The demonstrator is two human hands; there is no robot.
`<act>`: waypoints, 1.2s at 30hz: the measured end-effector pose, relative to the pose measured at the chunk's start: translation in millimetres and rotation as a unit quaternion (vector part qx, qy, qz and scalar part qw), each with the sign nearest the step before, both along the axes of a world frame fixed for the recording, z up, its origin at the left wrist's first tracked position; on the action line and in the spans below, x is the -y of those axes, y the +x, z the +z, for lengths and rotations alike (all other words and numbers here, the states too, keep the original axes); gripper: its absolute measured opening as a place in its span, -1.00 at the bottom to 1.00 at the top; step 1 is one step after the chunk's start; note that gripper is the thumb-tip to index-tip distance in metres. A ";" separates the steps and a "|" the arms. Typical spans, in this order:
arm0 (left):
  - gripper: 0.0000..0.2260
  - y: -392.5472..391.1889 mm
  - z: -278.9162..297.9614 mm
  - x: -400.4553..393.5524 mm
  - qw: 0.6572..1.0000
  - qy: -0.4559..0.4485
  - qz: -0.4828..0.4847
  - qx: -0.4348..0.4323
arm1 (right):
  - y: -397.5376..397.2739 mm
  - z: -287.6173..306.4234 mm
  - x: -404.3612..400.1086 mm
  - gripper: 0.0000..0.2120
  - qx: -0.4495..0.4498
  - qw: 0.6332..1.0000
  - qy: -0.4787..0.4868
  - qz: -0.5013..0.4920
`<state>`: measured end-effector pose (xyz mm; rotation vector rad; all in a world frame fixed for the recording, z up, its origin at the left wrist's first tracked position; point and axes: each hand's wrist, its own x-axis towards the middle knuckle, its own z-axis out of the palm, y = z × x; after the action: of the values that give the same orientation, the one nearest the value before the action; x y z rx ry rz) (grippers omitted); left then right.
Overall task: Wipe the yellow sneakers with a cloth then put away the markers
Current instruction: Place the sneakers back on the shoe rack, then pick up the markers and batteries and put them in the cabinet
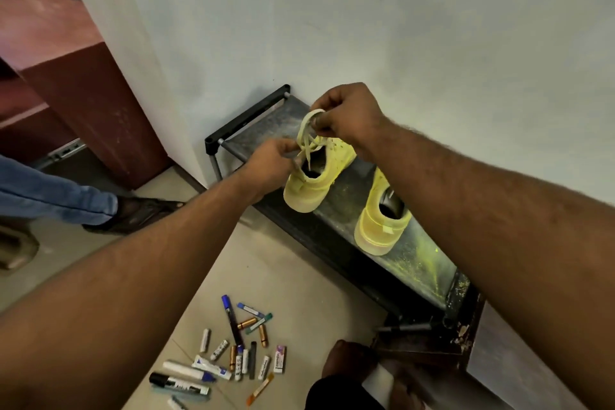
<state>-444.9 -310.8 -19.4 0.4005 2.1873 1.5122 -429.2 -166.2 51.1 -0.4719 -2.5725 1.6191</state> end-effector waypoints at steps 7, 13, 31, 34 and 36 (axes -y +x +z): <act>-0.65 3.4 -7.9 17.2 0.996 -0.065 0.019 -0.065 | 14.0 -47.4 -2.0 -0.87 0.063 0.939 0.315 0.121; -0.66 6.4 -9.0 17.0 0.987 -0.096 0.027 -0.130 | 8.4 -43.0 7.2 -0.85 0.124 0.908 0.352 0.189; -0.57 31.2 -19.9 3.1 0.827 -0.393 -0.071 -0.395 | 38.3 -54.2 -8.3 -0.76 0.073 0.973 0.217 -0.019; -0.43 40.7 -6.6 -0.3 0.770 -0.468 -0.138 -0.411 | 68.4 -45.8 -19.1 -0.73 0.060 0.981 0.177 -0.058; -0.46 52.9 4.7 -3.7 0.764 -0.468 -0.122 -0.426 | 98.5 -36.4 -21.0 -0.77 0.060 0.982 0.166 -0.065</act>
<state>-392.0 -307.1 -14.7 1.0783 3.0151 -0.1328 -330.7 -145.2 14.7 -0.7077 -2.7557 1.1235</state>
